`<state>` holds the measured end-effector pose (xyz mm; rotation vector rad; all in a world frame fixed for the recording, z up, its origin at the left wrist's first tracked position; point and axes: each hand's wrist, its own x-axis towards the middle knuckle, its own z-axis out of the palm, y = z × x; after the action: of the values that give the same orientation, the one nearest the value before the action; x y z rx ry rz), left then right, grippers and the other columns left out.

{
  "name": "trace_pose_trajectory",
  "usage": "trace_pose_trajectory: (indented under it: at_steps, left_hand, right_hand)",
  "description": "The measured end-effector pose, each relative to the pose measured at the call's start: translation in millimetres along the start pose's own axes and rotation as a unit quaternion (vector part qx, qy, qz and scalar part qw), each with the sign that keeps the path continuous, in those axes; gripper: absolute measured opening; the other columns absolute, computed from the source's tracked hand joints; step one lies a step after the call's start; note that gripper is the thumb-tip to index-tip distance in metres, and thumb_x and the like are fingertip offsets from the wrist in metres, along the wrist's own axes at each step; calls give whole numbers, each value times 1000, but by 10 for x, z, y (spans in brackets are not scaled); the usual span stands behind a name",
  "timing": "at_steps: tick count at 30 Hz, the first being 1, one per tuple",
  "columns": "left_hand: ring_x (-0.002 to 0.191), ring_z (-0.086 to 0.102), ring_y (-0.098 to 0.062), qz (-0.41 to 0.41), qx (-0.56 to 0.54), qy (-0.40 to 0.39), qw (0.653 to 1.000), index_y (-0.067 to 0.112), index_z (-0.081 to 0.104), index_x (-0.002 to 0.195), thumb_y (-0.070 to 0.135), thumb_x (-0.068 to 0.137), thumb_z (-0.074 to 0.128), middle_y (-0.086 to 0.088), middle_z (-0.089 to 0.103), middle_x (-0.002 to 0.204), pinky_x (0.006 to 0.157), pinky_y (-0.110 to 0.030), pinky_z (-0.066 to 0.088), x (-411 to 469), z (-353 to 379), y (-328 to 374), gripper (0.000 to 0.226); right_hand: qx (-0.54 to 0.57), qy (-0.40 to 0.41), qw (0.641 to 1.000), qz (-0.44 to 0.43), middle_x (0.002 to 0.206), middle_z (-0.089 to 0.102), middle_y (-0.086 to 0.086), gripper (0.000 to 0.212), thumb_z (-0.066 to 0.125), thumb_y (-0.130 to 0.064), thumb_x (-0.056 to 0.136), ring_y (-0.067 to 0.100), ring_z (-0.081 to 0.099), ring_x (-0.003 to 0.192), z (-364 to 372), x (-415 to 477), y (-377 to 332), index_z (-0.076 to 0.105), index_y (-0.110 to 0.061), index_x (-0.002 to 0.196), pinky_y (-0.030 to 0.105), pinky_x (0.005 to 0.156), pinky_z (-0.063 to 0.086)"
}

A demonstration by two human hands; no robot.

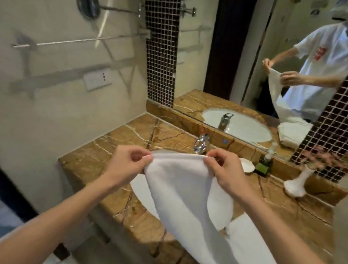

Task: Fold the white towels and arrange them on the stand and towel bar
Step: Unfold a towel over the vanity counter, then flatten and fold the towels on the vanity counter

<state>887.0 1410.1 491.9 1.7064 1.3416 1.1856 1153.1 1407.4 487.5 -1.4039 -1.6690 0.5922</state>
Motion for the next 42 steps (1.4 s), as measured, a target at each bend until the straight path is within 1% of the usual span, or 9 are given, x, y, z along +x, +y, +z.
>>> trace_pose_trajectory:
  at_steps: [2,6,10,15,21,25,32,37,42]
  left_hand:
    - [67,67,-12,-20,-4,26,999,32,72,71,7,80,71,6,72,70,58,-33,59,-18,-322,-139,26]
    - [64,65,-11,-62,-2,61,996,29,72,70,6,81,71,6,71,66,57,-30,57,-56,-888,-407,25]
    - [67,62,-16,-112,-5,104,988,20,71,75,4,81,70,-1,68,71,66,-33,58,-25,-1297,-655,17]
    - [62,53,-8,-140,10,151,978,6,70,87,1,80,71,-5,63,73,55,-9,43,26,-1687,-990,9]
    - [74,60,-10,-217,36,177,959,19,70,84,9,80,73,4,66,80,64,-12,47,242,-1921,-1608,11]
    - [70,60,-1,-240,56,197,949,36,64,71,14,78,75,16,65,75,61,-11,44,473,-1944,-1986,25]
    - [64,57,-1,-295,76,215,928,37,63,71,19,78,76,17,60,67,57,-10,40,857,-1934,-2521,23]
    - [63,59,1,-325,76,221,916,34,63,72,16,77,76,17,61,68,55,-8,40,1023,-1953,-2850,22]
    - [72,60,1,-341,54,212,914,20,67,93,14,79,75,10,64,78,58,-8,43,1177,-1939,-3181,17]
  right_hand:
    - [4,-28,1000,-12,73,64,-9,10,65,-17,88,-1,54,65,333,173,-142,69,-21,80,18,60,43]
    - [-8,-72,997,-25,76,66,-2,10,66,-19,86,17,61,73,977,510,-446,72,-14,80,40,67,54]
    - [-24,-100,994,-33,76,68,-1,11,67,-23,85,19,64,74,1532,806,-675,73,-15,80,46,69,56]
    - [-27,-154,987,-37,76,68,-1,11,67,-25,86,18,65,73,2125,1092,-811,72,-17,82,41,67,57]
    - [-12,-224,974,-36,71,67,1,15,67,-19,85,20,63,68,2703,1412,-716,70,-16,71,37,60,53]
    - [-12,-249,968,-27,70,67,-2,18,67,-21,86,14,61,66,3076,1697,-523,69,-22,69,27,57,50]
    - [-11,-302,953,-6,72,66,-9,18,66,-24,88,6,59,65,3575,2185,-199,67,-27,71,12,51,42]
    - [-13,-331,943,27,81,69,3,13,65,-23,89,19,64,76,3859,2365,-24,70,-16,80,32,67,53]
    - [-7,-332,942,51,79,69,6,14,64,-22,90,20,64,74,4112,2492,178,70,-15,79,34,66,52]
